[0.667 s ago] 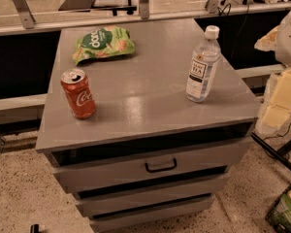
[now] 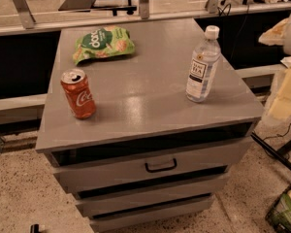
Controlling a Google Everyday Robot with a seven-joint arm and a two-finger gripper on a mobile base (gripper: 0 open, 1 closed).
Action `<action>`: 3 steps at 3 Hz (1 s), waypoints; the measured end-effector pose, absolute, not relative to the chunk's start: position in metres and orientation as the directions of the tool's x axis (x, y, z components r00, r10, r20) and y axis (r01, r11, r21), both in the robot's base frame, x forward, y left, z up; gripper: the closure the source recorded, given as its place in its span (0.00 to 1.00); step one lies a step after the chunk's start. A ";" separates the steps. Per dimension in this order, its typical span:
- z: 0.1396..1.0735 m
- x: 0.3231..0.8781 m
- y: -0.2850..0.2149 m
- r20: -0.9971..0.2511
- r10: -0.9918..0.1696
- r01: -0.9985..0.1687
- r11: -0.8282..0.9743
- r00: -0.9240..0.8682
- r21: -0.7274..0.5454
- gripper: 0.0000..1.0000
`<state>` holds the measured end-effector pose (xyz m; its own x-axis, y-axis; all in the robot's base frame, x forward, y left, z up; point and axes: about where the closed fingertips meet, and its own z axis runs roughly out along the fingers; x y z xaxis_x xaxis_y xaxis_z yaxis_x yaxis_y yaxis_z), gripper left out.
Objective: Move blue plastic bottle near coke can
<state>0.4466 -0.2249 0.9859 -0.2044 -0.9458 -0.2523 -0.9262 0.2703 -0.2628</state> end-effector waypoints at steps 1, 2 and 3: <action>1.007 0.480 -0.244 -0.374 -0.917 -0.924 0.256 -0.138 -0.285 0.00; 1.024 0.529 -0.249 -0.543 -0.837 -0.918 0.267 -0.069 -0.294 0.00; 1.027 0.559 -0.235 -0.659 -0.752 -0.916 0.289 -0.038 -0.278 0.00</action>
Offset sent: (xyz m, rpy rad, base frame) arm 0.1215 -0.0407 0.0640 0.4363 -0.1701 0.1401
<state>0.5587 -0.2353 1.0267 -0.0376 -0.7515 -0.6586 -0.9160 0.2894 -0.2779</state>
